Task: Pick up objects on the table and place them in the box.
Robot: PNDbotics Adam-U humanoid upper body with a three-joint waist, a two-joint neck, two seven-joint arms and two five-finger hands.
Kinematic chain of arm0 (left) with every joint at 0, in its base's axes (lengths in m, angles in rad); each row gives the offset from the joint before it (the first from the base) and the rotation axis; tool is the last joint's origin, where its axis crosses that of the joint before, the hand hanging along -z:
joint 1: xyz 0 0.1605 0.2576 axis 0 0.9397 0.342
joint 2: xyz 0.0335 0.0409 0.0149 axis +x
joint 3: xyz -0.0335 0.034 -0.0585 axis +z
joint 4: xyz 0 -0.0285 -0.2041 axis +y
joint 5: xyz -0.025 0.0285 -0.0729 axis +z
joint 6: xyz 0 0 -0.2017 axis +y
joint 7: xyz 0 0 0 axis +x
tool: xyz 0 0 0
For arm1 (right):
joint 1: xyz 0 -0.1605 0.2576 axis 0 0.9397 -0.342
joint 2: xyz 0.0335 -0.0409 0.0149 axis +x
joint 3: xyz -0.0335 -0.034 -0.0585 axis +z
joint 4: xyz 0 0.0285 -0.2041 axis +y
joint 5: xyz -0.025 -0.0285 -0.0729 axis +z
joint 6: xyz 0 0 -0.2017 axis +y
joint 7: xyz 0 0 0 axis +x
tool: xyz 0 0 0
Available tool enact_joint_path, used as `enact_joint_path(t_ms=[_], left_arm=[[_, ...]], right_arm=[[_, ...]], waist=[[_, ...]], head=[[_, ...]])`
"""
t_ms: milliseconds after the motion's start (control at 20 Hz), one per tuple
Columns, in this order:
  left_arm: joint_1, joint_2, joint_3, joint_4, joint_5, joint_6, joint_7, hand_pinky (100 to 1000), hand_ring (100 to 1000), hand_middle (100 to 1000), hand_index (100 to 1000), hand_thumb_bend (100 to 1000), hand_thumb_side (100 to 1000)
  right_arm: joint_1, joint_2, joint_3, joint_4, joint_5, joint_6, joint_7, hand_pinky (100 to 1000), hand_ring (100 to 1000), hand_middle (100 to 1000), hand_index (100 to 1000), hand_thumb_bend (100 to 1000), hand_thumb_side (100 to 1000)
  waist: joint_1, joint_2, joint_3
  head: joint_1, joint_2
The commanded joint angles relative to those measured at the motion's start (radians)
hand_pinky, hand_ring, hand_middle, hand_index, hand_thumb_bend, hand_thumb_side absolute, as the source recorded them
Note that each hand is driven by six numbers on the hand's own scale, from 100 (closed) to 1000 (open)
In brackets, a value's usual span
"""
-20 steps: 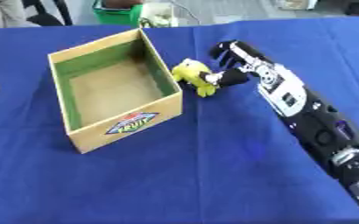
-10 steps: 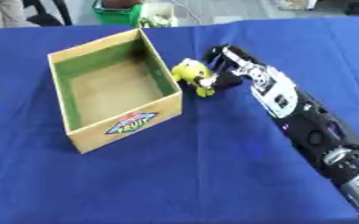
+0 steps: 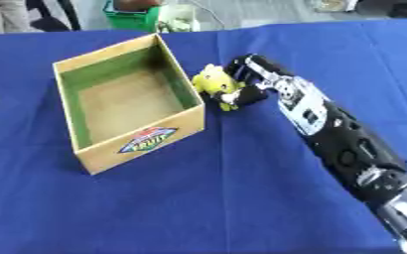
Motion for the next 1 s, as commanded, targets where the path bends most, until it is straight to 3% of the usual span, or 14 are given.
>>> enact_joint_path(t_ms=[50,150,200,350,550,800,1000], left_arm=[[-0.008,0.015,0.002,-0.011,0.0,0.0,-0.002,508,650,610,652,724,180],[-0.008,0.015,0.001,-0.011,0.0,0.0,-0.002,508,650,610,652,725,180],[-0.008,0.015,0.001,-0.011,0.0,0.0,-0.002,508,650,609,652,724,180],[-0.007,0.015,0.001,-0.01,0.0,0.0,-0.003,508,650,609,652,724,180],[-0.008,0.016,0.002,-0.011,0.0,-0.001,-0.002,508,649,609,652,725,180],[-0.008,0.016,0.003,-0.011,-0.001,-0.001,-0.001,508,649,609,652,726,180],[-0.009,0.017,0.004,-0.011,-0.001,-0.001,-0.001,508,649,609,652,726,179]], right_arm=[[-0.018,-0.012,0.004,-0.001,0.048,-0.005,0.007,657,677,660,759,372,246],[-0.018,-0.013,0.007,-0.007,0.087,-0.008,0.017,656,670,627,713,346,178],[-0.018,-0.012,0.008,-0.01,0.108,-0.009,0.019,652,656,582,669,307,103],[-0.017,-0.012,0.007,-0.019,0.166,-0.012,0.012,622,596,457,520,238,100],[-0.015,-0.013,-0.002,-0.026,0.214,-0.01,-0.053,566,533,307,361,100,100],[-0.012,-0.019,-0.009,-0.038,0.228,-0.008,-0.146,507,461,182,234,100,100],[-0.011,-0.033,-0.017,-0.067,0.212,-0.003,-0.185,497,447,166,219,100,100]], waist=[[0.001,-0.018,0.001],[0.0,-0.018,0.001],[0.0,-0.018,0.001],[0.0,-0.018,0.001],[0.0,-0.018,0.0],[-0.001,-0.019,-0.001],[-0.002,-0.018,-0.002]], head=[[-0.002,0.005],[-0.002,0.005],[-0.002,0.005],[-0.002,0.005],[-0.001,0.005],[0.001,0.003],[0.003,0.003]])
